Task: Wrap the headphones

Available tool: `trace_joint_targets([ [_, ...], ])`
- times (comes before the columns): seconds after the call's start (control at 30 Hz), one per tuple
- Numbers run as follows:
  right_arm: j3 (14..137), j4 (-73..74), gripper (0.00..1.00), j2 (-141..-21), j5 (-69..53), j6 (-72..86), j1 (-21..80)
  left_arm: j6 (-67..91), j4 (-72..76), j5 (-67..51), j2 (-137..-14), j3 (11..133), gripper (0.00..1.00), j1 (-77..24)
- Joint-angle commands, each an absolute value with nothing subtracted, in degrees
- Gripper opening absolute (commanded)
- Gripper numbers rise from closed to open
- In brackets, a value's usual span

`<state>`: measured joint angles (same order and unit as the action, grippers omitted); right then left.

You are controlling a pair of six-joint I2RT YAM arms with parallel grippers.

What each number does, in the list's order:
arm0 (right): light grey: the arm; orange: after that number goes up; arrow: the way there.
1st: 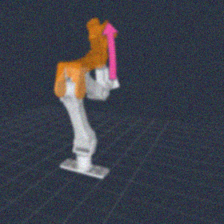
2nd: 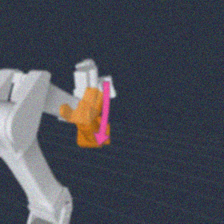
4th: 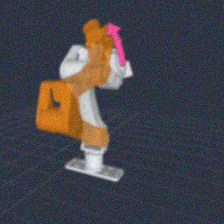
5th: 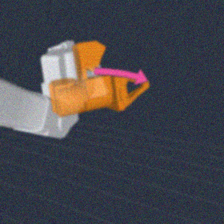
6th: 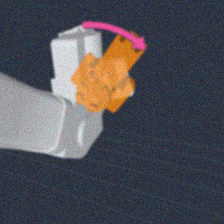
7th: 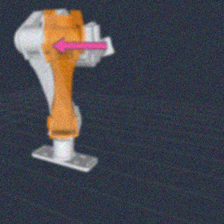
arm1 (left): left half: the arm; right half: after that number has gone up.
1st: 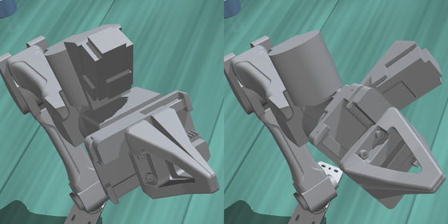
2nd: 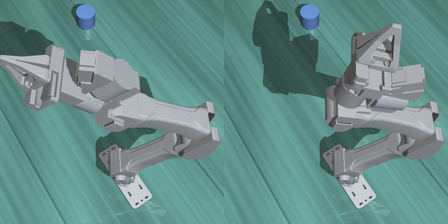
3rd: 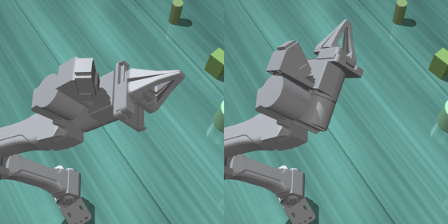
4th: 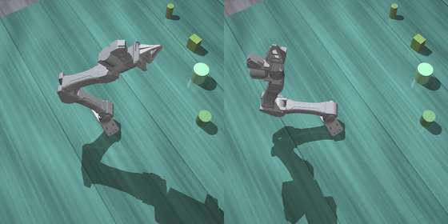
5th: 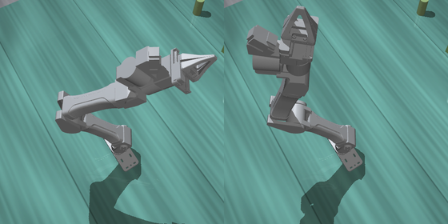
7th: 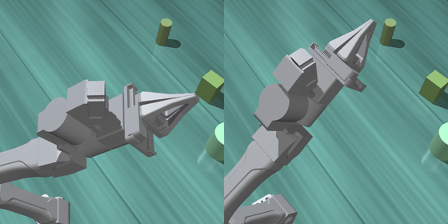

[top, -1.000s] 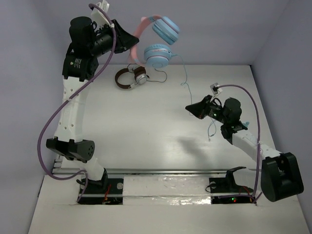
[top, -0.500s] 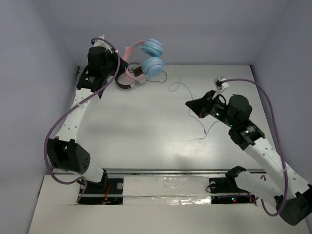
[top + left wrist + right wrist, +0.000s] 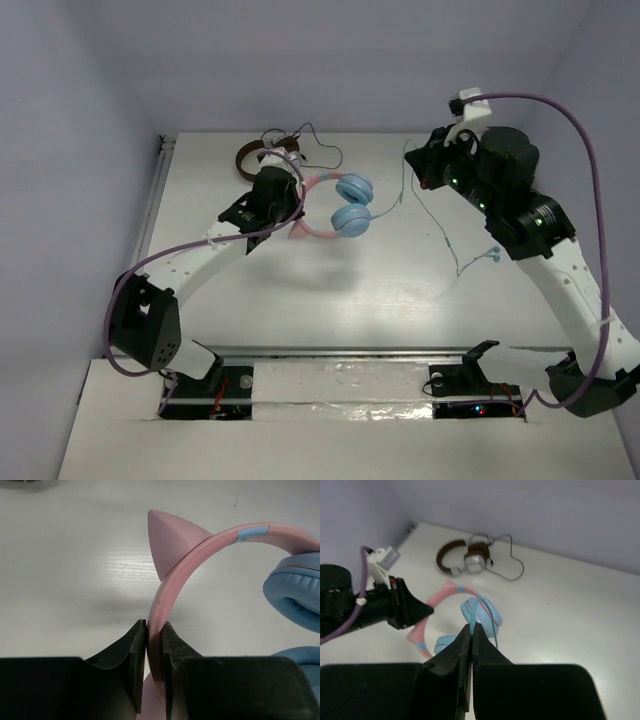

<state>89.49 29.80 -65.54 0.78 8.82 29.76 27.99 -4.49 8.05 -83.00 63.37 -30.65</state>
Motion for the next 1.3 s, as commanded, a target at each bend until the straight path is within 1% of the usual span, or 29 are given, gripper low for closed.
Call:
trace_joint_targets([
  [0.0,92.0,35.8,0.0,-68.6,1.5,3.3,31.0,28.7,3.2,6.3,-80.2,60.4,0.0,-32.6],
  [0.17,95.7,36.4,0.0,-72.9,1.5,1.1,33.0,28.7,5.4,-0.8,-79.9,52.0,0.0,-36.6],
  [0.23,95.8,33.8,0.0,-73.9,1.4,0.6,33.0,29.0,6.2,-3.1,-79.8,49.6,0.0,-38.1],
  [0.27,96.2,32.9,0.0,-74.3,1.7,0.6,33.0,29.1,7.5,-6.2,-79.9,47.7,0.0,-38.1],
  [0.43,97.4,26.8,0.0,-77.3,1.1,0.6,33.0,28.6,7.7,-8.3,-79.9,45.4,0.0,-42.4],
  [0.5,97.2,24.5,0.0,-78.3,1.3,-1.8,33.0,27.9,7.1,-10.3,-80.1,45.4,0.0,-44.7],
  [0.67,98.4,23.9,0.0,-83.7,2.4,-2.4,33.0,26.5,9.7,-16.0,-79.5,44.6,0.0,-49.8],
  [0.73,98.4,23.9,0.0,-85.0,3.0,-2.1,33.0,26.0,10.2,-16.3,-78.8,44.9,0.0,-52.3],
  [0.9,94.5,20.9,0.0,-85.8,5.8,-0.2,33.0,26.4,11.7,-17.7,-75.9,45.6,0.0,-52.8],
  [1.03,90.9,19.9,0.0,-85.3,9.1,2.9,33.0,26.9,12.5,-16.4,-70.8,45.1,0.0,-52.8],
  [1.2,88.1,19.3,0.0,-85.5,9.1,5.8,31.6,28.3,16.6,-20.5,-66.8,43.5,0.0,-52.8],
  [1.27,86.7,19.0,0.0,-85.3,8.9,6.9,31.0,28.7,18.0,-21.3,-62.9,42.9,0.0,-52.8],
])
